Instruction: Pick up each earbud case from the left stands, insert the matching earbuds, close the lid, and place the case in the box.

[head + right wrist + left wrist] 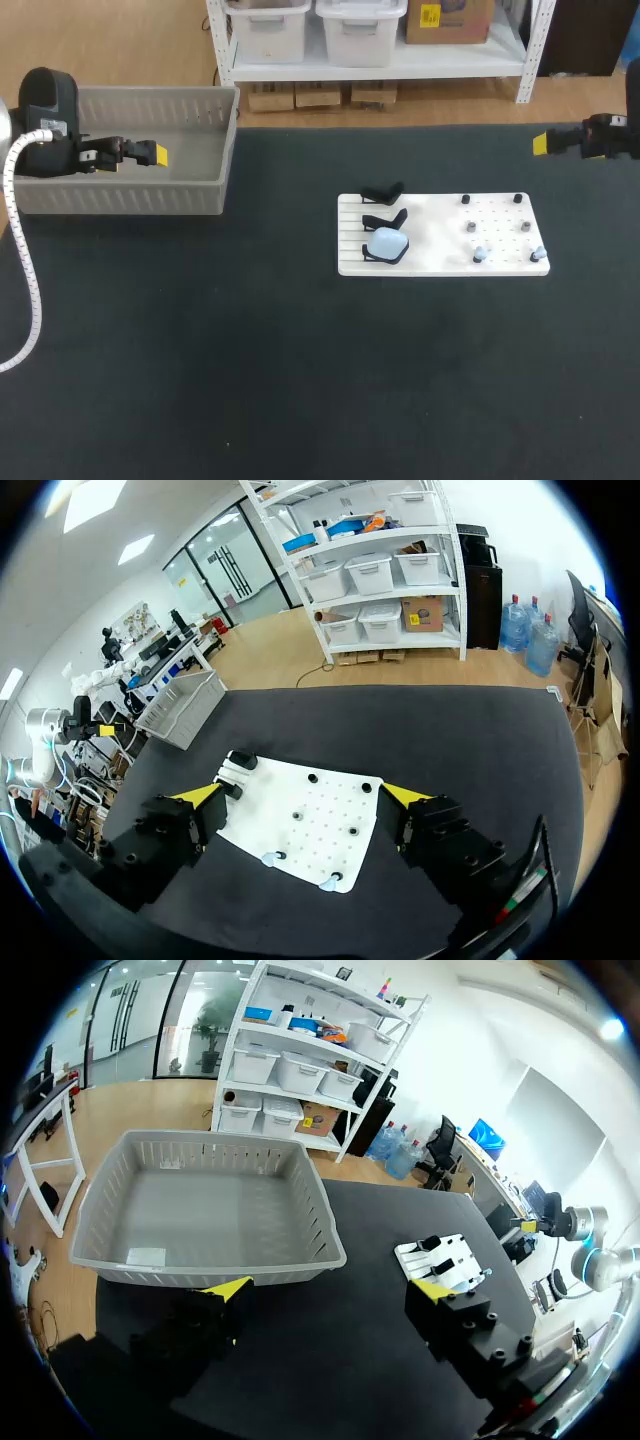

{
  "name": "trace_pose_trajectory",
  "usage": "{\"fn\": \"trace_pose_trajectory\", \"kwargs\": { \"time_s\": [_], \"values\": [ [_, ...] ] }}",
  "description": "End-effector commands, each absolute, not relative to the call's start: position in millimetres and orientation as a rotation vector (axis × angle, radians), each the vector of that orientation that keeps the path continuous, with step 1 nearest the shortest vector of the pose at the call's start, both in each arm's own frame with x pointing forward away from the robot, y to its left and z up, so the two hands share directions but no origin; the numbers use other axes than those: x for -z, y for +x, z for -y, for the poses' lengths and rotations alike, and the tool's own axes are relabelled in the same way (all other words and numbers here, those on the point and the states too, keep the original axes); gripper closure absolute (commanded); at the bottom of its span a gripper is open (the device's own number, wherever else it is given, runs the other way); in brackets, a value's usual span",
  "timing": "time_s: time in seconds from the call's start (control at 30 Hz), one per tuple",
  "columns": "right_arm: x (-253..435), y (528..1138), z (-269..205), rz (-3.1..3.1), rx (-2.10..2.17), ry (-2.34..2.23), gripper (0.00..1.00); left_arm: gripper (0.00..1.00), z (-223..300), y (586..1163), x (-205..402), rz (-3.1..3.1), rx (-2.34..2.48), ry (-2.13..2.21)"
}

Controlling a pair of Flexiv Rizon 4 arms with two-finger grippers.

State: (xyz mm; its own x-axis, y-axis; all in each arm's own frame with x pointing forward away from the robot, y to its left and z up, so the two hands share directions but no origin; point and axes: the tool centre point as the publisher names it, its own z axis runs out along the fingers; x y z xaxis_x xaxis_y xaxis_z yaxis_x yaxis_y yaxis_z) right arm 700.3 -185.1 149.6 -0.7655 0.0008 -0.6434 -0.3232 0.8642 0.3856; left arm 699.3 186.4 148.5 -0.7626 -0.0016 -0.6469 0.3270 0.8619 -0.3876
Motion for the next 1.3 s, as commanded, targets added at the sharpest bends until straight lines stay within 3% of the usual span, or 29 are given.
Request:
{"fn": "trace_pose_trajectory", "kwargs": {
  "time_s": [0.03, 0.73, 1.3],
  "values": [
    [-150.0, 700.0, 185.2, -2.372, -0.639, -0.232, 0.0, 0.0, -184.8, 699.8, -150.0, -2.374, 0.636, 0.231],
    [-150.0, 700.0, 185.2, -2.372, -0.639, -0.232, 0.0, 0.0, -184.8, 699.8, -150.0, -2.374, 0.636, 0.231],
    [-150.0, 700.0, 185.2, -2.372, -0.639, -0.232, 0.0, 0.0, -121.0, 688.0, -156.4, -2.03, 0.62, 1.024]
  ]
}}
